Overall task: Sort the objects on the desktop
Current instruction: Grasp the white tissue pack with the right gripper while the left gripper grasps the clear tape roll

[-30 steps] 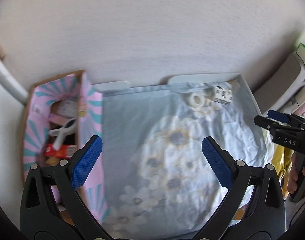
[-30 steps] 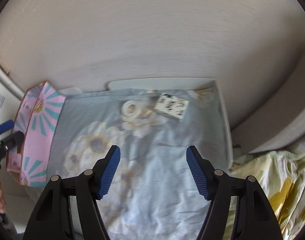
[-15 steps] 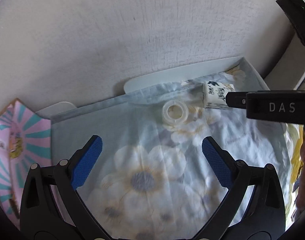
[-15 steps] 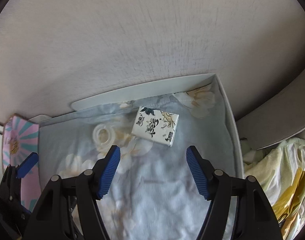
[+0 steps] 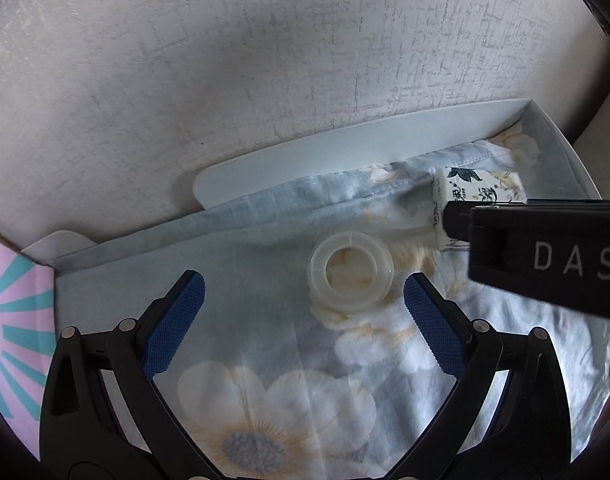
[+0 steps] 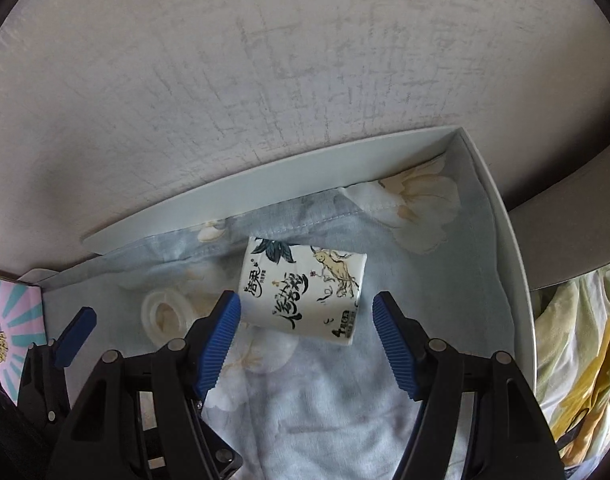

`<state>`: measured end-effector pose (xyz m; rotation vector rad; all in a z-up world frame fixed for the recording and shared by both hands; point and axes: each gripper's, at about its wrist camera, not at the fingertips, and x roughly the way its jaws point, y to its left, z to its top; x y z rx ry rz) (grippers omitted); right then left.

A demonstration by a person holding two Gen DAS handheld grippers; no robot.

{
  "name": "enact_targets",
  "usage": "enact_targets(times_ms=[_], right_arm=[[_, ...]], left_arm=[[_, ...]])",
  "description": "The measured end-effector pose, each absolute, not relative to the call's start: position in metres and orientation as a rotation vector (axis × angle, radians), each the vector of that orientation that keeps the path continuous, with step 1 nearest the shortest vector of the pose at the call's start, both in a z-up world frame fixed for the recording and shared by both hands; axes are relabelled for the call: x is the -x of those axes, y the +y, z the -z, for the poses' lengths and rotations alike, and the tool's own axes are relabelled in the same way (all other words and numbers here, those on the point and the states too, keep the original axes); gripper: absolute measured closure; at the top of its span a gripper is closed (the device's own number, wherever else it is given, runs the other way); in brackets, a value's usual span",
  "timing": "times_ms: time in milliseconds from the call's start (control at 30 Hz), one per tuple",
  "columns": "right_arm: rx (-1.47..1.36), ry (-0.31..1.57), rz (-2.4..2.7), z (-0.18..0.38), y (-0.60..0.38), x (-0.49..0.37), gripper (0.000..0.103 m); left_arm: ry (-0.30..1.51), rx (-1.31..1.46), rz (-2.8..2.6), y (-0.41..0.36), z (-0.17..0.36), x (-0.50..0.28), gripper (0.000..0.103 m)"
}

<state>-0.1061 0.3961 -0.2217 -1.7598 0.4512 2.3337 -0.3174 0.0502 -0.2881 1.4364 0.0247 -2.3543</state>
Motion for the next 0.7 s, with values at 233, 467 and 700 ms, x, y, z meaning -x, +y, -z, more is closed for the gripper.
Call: enact_targets(times_ms=[233, 467, 700], right_arm=[[1.758, 0.481, -2.329, 0.227, 0.398, 0.102, 0.038], [1.741, 0.415, -2.35, 0.227, 0.393, 0.088, 0.038], [1.726, 0.404, -2.354, 0.227, 0.397, 0.072, 0.042]], left_arm=[[0.093, -1.412, 2.381, 0.047, 0.291, 0.317, 0.006], [0.139, -1.399, 2.395, 0.044, 0.291, 0.312, 0.028], [0.086, -1.405, 2.418, 0.058, 0.289, 0.312, 0.052]])
